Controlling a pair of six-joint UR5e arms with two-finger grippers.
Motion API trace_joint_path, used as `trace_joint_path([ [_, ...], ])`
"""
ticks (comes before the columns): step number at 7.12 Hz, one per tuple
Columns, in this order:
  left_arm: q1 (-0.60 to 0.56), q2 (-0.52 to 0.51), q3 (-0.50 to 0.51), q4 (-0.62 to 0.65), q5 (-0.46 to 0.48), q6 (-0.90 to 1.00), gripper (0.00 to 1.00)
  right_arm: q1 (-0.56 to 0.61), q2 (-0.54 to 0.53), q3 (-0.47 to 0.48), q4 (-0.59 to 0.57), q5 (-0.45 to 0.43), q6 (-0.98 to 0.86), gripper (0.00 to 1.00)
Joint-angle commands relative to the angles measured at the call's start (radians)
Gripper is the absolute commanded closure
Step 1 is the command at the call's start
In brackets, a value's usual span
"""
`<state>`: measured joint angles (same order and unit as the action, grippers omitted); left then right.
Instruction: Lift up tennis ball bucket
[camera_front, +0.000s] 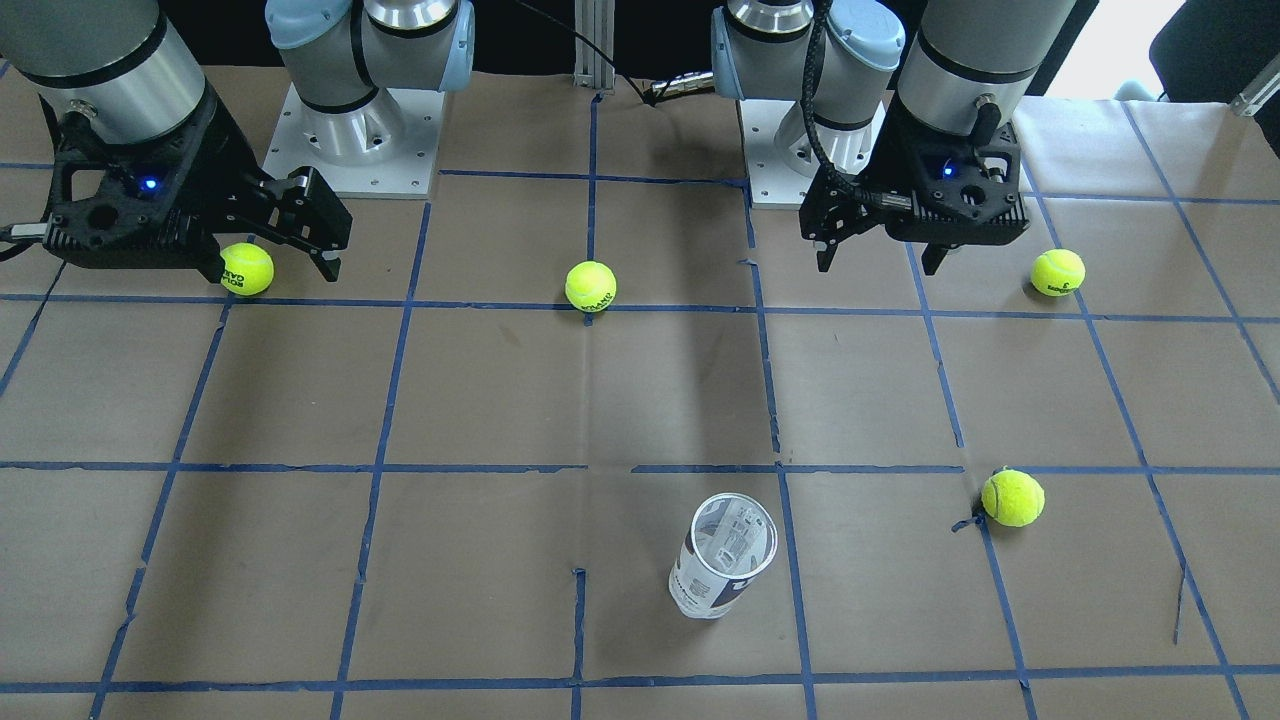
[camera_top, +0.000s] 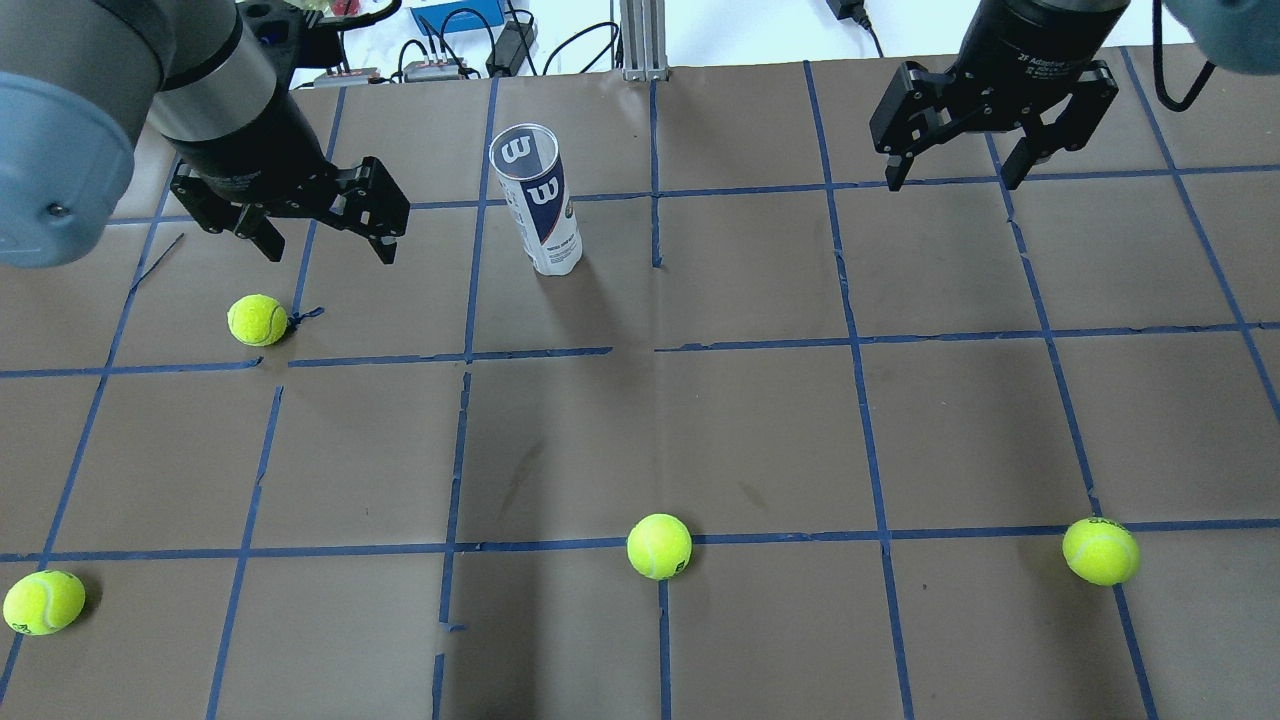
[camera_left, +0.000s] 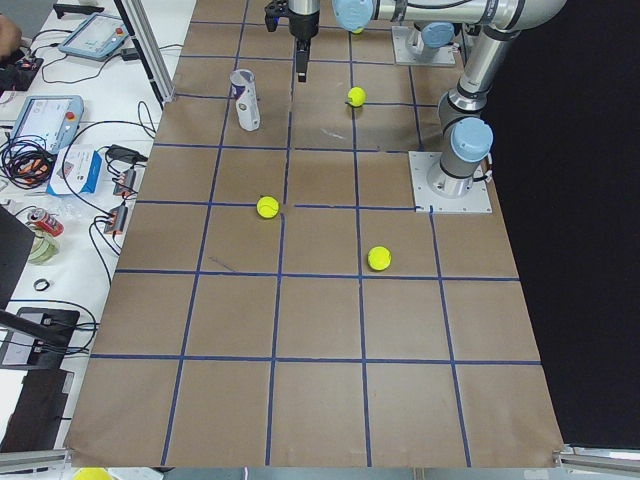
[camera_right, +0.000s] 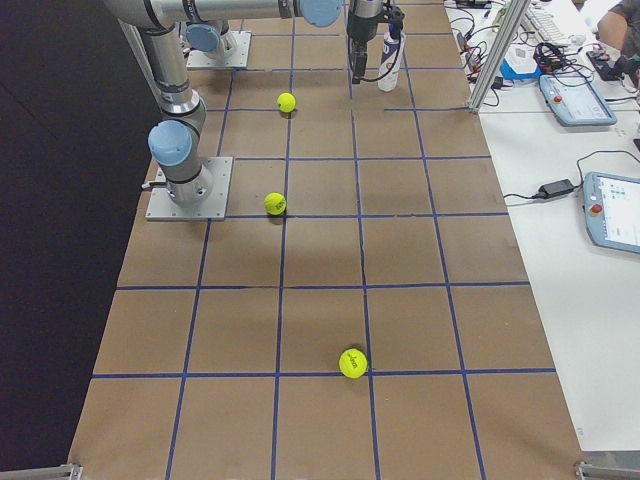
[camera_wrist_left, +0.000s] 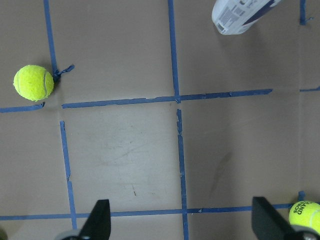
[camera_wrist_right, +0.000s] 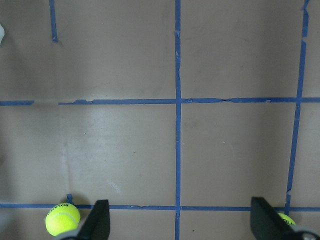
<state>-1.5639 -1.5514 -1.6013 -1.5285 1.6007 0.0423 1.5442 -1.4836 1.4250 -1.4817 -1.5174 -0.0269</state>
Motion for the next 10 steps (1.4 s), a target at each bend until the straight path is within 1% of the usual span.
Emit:
trace_joint_path([
  [1, 0.015, -0.005, 0.009, 0.042, -0.059, -0.039, 0.00, 0.007, -0.006, -0.001, -0.012, 0.000, -0.010, 0.00],
  [2, 0.018, -0.022, 0.038, 0.054, -0.061, -0.045, 0.00, 0.023, -0.001, -0.001, -0.011, -0.001, -0.011, 0.00],
  [3, 0.016, -0.029, 0.047, 0.047, -0.058, -0.041, 0.00, 0.028, 0.015, -0.001, -0.023, 0.015, 0.002, 0.00],
  [4, 0.018, -0.030, 0.055, 0.042, -0.050, -0.039, 0.00, 0.010, 0.008, 0.005, -0.035, -0.001, -0.014, 0.00],
  [5, 0.018, -0.035, 0.066, 0.037, -0.051, -0.045, 0.00, 0.016, -0.024, 0.005, -0.032, -0.003, -0.030, 0.00],
  [10, 0.018, -0.045, 0.081, 0.019, -0.051, -0.039, 0.00, 0.027, -0.012, 0.012, -0.032, 0.005, -0.025, 0.00],
])
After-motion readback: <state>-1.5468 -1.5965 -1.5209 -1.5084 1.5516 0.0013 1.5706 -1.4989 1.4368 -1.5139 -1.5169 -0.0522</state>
